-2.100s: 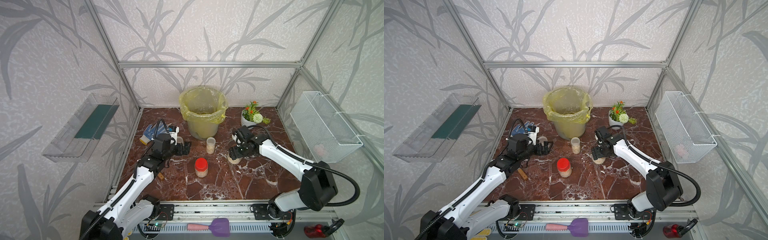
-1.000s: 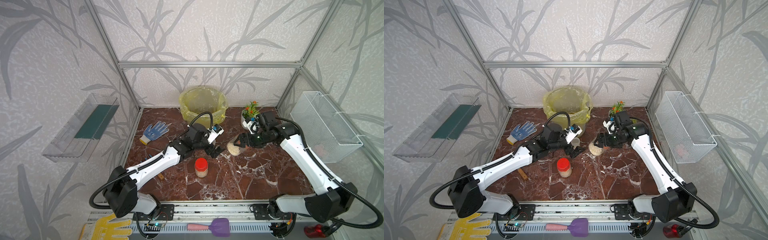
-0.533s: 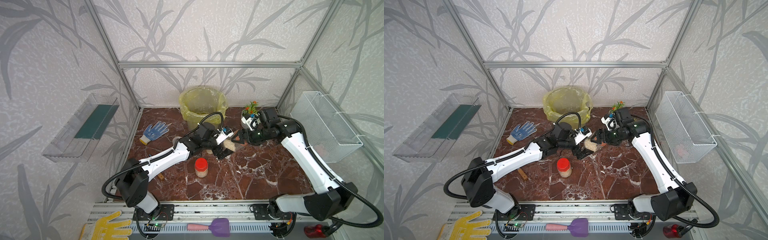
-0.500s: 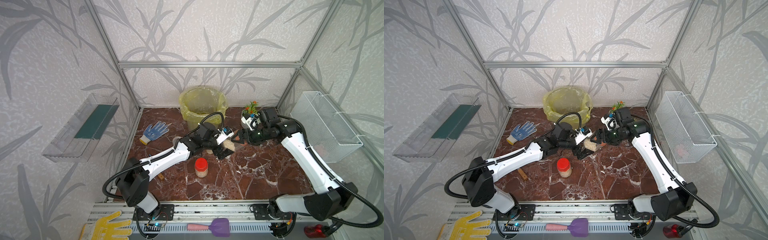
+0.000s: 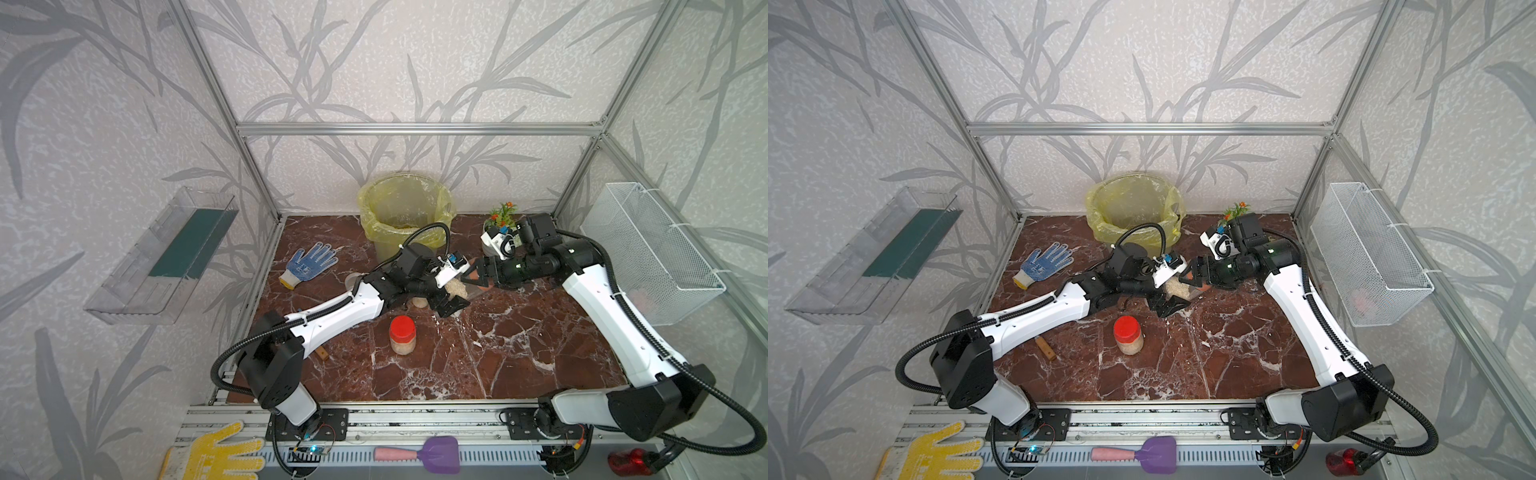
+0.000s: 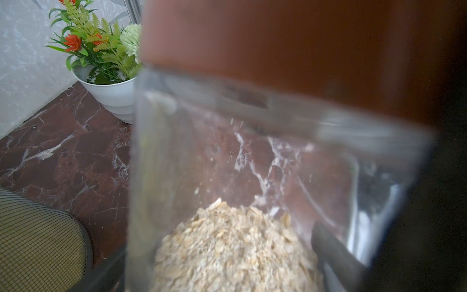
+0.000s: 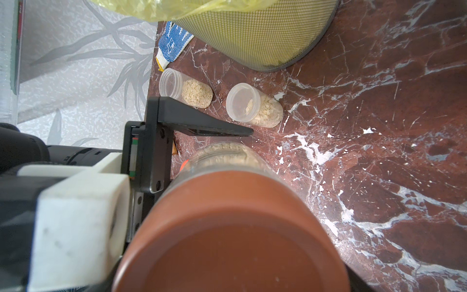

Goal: Empty expired oatmeal from jars
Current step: Pick up the jar from the center of the board.

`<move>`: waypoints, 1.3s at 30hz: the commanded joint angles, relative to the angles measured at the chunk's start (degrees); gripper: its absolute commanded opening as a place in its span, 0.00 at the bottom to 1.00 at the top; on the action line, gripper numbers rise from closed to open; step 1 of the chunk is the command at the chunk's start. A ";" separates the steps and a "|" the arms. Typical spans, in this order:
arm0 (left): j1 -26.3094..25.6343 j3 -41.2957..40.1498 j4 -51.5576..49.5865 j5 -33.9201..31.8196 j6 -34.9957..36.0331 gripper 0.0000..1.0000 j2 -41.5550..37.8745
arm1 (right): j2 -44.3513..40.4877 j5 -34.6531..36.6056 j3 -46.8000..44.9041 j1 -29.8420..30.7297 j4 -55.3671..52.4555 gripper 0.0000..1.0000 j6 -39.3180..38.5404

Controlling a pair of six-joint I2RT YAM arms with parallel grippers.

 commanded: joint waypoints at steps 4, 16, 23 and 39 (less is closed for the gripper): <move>-0.39 0.98 3.00 -0.55 0.90 0.97 0.44 | -1.04 -4.99 1.22 0.21 1.66 0.31 0.28; -0.42 2.01 4.47 0.86 0.27 0.69 1.22 | -1.05 -5.34 0.77 0.22 1.68 0.32 0.45; -0.49 2.09 4.43 0.47 0.52 0.44 1.20 | -1.31 -5.74 0.62 0.22 2.19 0.39 0.28; -1.02 0.18 8.93 -2.15 0.77 0.21 -0.17 | -2.41 -5.91 -0.40 0.22 2.27 0.75 -0.37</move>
